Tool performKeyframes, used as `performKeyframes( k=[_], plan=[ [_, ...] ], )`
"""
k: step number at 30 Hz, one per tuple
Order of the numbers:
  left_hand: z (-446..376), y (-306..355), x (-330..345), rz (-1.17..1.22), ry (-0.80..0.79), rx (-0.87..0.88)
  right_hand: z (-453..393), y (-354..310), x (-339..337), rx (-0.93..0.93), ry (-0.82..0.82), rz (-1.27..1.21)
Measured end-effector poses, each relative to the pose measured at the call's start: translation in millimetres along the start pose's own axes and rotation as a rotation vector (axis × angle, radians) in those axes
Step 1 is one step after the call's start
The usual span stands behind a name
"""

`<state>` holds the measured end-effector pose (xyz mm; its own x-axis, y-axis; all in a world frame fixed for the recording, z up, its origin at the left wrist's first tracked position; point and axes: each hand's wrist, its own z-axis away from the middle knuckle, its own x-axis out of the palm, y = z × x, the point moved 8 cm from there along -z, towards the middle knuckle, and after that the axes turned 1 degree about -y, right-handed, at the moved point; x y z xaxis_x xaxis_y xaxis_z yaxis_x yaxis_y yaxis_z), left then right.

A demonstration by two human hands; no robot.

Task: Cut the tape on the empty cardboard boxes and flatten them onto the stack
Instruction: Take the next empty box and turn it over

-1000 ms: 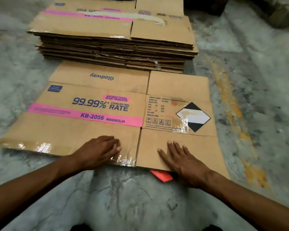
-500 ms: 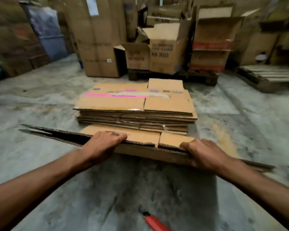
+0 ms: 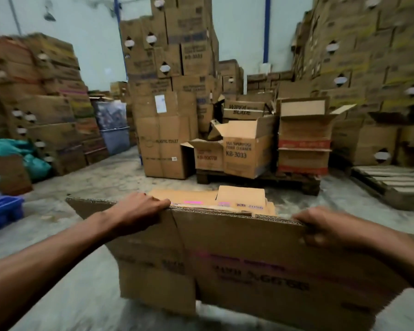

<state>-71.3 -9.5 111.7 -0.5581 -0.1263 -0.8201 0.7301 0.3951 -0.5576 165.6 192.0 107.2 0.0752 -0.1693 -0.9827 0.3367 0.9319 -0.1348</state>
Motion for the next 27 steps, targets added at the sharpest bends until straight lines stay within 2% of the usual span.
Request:
performKeyframes(
  k=[4, 7, 10, 13, 16, 19, 21, 24, 27],
  plan=[
    [-25.4, -43.5, -82.4, -0.013, 0.093, -0.042, 3.0, 9.0, -85.4, 0.027, 0.137, -0.039],
    [-36.1, -66.6, -113.6, -0.093, 0.201, -0.102, -5.8, 6.8, -122.3, 0.030, 0.213, -0.068],
    [-50.4, -86.0, -115.1, -0.074, 0.462, -0.100, -30.2, 5.4, -134.9, 0.068, 0.324, -0.080],
    [-72.7, -108.2, -74.1, -0.024, 0.609, -0.101, -71.6, 7.6, -122.3, 0.163, 0.396, -0.019],
    [-95.0, -121.8, -21.1, 0.033, 0.643, -0.136, -124.0, 8.6, -89.0, 0.275, 0.415, 0.125],
    [-120.4, -143.0, 42.3, 0.089, 0.667, -0.159, -188.9, -0.4, -58.1, 0.294, 0.593, 0.241],
    [-139.1, -154.6, 85.8, 0.078, 0.675, -0.170, -233.6, -2.5, -35.7, 0.307, 0.646, 0.268],
    [-167.9, -168.0, 160.8, 0.108, 0.619, -0.197, -309.8, -1.7, 4.3, 0.319, 0.615, 0.304],
    [-198.8, -169.2, 239.8, 0.180, 0.485, -0.201, -371.1, 5.3, 52.1, 0.350, 0.490, 0.305]
  ],
)
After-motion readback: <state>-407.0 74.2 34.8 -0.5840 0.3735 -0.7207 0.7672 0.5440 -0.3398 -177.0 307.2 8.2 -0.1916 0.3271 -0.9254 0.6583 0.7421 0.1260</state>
